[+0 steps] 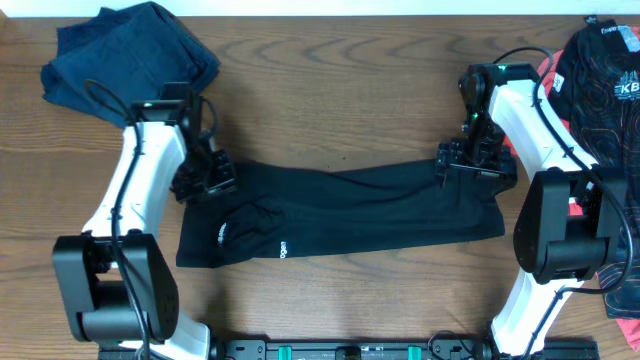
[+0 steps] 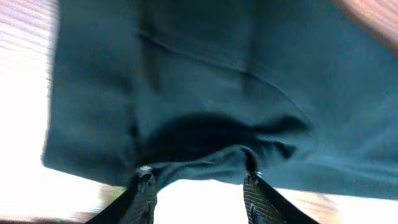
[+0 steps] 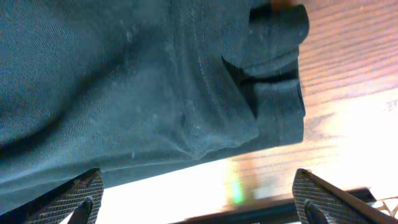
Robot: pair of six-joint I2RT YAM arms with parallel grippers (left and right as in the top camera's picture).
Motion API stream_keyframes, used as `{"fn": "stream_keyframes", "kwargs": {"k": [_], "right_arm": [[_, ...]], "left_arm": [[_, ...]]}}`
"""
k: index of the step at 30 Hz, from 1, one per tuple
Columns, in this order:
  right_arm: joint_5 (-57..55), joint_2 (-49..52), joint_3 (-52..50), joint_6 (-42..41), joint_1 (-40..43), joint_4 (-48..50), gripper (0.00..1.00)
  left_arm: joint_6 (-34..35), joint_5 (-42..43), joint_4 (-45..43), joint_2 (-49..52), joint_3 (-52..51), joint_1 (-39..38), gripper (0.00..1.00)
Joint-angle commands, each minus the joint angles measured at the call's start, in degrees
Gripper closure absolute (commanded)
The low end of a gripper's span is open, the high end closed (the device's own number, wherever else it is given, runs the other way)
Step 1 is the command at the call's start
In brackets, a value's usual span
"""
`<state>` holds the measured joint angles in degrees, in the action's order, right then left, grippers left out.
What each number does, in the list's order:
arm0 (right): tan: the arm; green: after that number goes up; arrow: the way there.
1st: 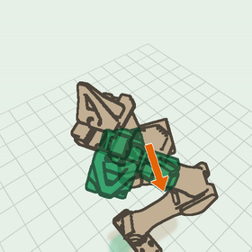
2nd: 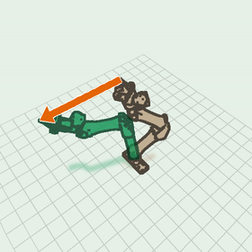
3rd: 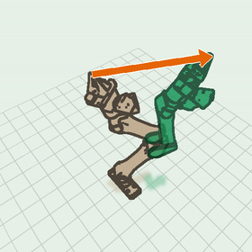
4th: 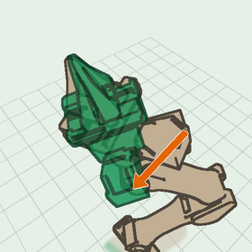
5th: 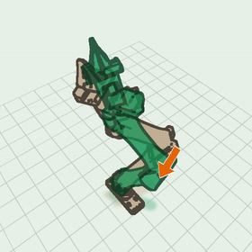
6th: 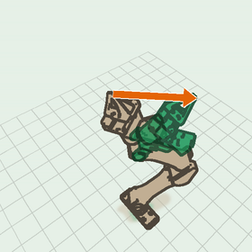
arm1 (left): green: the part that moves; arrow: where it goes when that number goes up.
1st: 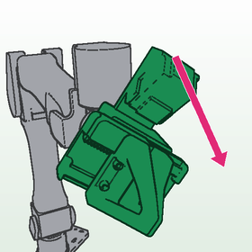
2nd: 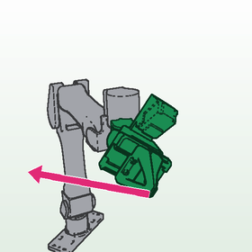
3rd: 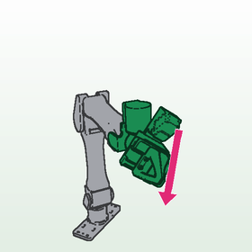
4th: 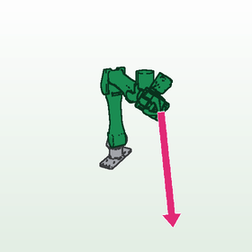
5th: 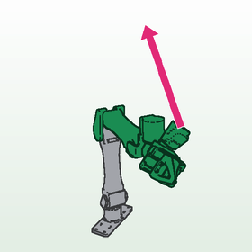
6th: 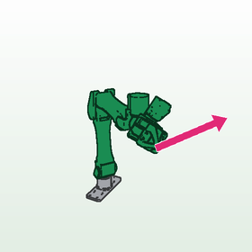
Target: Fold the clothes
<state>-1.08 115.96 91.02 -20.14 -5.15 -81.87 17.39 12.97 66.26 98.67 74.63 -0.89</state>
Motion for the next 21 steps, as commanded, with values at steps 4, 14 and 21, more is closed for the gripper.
{"fn": "stream_keyframes", "kwargs": {"k": [4,14,21], "right_arm": [[0.02,-1.49,1.01,0.07,-1.88,0.9,0.02],[-0.39,-1.49,1.01,1.66,-2.01,0.63,0.01],[-0.42,-1.49,1.01,1.62,-2.01,0.68,0.01]], "left_arm": [[13.55,1.55,-2.67,-0.2,-0.81,-7.13,0.6],[24.55,-0.09,-8.92,-0.2,-5.31,-10.67,0.6],[25.75,-2.05,-9.27,-0.2,-8.15,-9.79,0.61]]}}
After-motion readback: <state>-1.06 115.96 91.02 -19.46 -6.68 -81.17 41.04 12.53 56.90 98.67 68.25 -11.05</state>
